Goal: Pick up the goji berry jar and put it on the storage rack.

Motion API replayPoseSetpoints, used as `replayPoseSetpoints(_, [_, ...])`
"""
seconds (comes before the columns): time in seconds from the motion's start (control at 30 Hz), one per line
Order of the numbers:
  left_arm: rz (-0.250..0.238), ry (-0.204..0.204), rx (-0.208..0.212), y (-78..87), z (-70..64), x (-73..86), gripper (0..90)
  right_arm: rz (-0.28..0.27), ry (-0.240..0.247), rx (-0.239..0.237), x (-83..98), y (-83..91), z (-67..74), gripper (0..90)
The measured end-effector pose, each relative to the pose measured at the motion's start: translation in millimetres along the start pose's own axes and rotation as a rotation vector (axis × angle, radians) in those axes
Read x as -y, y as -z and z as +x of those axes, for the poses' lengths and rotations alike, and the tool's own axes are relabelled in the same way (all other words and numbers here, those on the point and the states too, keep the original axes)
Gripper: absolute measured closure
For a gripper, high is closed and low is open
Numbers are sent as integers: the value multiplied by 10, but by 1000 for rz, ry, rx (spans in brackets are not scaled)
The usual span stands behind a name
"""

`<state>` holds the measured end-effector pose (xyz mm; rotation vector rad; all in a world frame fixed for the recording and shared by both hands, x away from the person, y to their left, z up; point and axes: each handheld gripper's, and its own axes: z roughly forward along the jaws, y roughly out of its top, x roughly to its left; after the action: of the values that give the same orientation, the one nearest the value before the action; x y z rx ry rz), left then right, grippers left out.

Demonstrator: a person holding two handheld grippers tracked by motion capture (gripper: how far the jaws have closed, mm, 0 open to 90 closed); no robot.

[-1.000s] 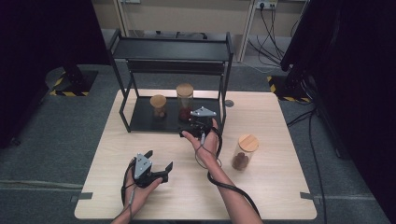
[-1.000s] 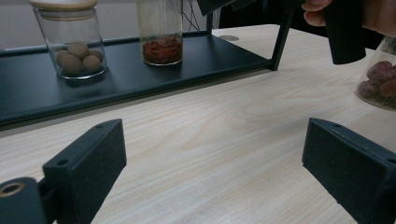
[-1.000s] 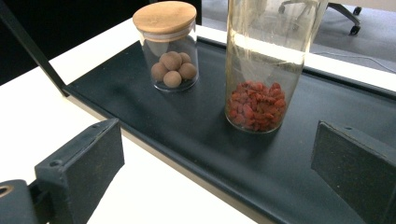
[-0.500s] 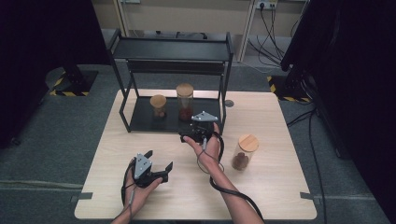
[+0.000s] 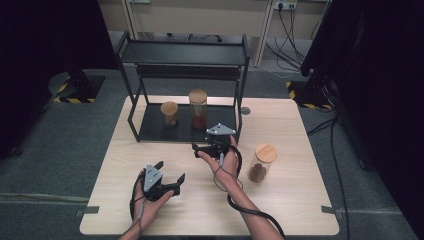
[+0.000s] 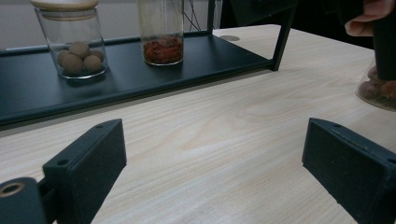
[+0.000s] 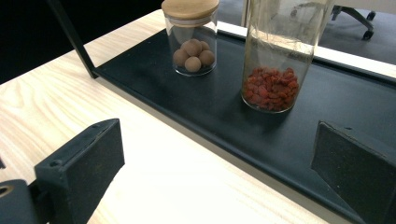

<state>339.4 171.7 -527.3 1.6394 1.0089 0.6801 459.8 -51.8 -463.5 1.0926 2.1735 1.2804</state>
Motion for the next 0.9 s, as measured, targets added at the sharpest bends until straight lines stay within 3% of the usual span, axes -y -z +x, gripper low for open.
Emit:
replayPoseSetpoints(0.6, [0,-1,-1,0,-1,0,57,-1,-15,-24,196,127,30,32])
replayPoseSetpoints(0.9, [0,2,-1,0,2,0,57,-7,1,-31,272,244,57,32])
